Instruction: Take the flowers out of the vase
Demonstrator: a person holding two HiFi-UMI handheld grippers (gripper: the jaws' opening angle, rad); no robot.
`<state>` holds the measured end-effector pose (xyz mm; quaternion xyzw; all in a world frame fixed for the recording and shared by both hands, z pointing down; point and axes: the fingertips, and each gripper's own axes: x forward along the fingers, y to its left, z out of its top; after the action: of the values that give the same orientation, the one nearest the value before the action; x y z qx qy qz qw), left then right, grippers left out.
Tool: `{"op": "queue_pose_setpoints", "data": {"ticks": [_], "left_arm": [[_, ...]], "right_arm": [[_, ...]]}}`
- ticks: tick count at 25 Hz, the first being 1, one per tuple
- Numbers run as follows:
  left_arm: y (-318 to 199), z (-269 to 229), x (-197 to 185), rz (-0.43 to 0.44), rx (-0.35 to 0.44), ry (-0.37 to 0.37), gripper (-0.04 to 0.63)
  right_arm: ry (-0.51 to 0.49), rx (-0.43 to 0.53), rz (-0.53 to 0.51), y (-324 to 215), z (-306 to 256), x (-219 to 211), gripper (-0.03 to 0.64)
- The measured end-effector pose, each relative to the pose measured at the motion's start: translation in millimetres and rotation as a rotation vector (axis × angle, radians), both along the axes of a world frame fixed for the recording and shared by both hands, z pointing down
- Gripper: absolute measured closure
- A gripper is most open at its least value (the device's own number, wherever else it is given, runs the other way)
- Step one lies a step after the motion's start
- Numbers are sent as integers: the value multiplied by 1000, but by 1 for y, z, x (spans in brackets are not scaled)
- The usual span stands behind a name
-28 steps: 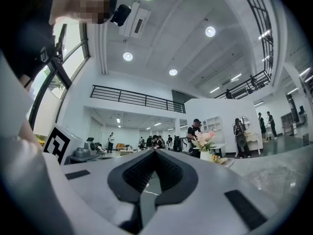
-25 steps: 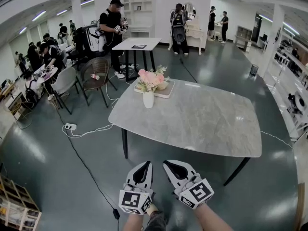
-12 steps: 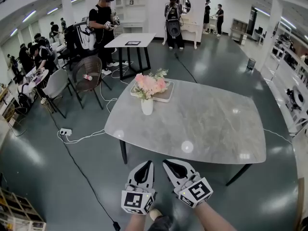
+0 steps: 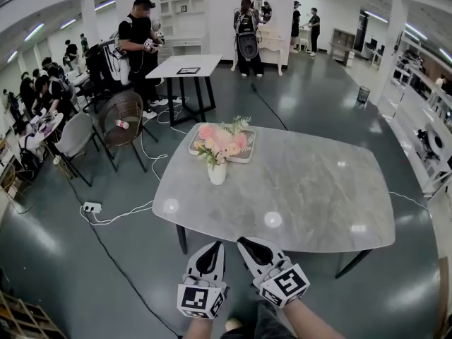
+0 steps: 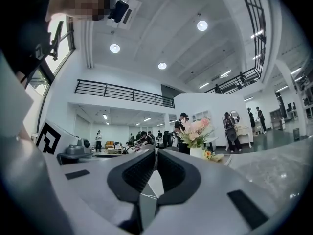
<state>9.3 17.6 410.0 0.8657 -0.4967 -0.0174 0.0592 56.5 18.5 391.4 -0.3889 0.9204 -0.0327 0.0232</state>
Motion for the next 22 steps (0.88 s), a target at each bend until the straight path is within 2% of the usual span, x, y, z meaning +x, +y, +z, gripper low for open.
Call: {"op": "queue_pose_setpoints", "data": {"ticks": [14,22], "left_arm": [[-58,22,-10,-18,28,21,581],[-105,42,-8,-21,35,42,580]], "right_arm": [[-7,43,-60,-61,17,-30,595],[-13,36,-54,-108,37,-26,595]]}}
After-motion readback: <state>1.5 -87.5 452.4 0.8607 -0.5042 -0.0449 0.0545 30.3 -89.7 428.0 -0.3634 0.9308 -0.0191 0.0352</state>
